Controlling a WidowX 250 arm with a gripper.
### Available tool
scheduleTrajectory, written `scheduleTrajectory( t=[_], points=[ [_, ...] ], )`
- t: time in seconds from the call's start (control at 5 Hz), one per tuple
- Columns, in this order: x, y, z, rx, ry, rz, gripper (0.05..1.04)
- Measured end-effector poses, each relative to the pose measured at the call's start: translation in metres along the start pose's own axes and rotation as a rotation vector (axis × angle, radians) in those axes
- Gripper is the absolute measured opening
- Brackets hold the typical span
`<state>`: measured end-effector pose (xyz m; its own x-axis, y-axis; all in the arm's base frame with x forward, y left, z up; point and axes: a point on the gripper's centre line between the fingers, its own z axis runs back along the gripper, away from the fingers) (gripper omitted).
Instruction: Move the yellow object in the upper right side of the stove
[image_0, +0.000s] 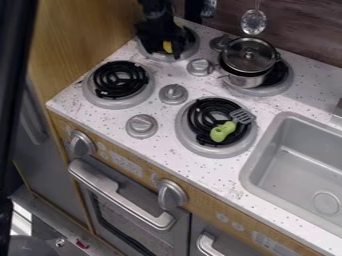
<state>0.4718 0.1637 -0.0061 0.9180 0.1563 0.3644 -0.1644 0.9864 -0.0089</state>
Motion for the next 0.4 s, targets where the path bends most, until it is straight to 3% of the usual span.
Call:
scheduleTrajectory(
  t=[0.4],
  points=[
    [-0.060, 0.018, 0.050, 0.075, 0.088, -0.090, 0.999]
  ],
)
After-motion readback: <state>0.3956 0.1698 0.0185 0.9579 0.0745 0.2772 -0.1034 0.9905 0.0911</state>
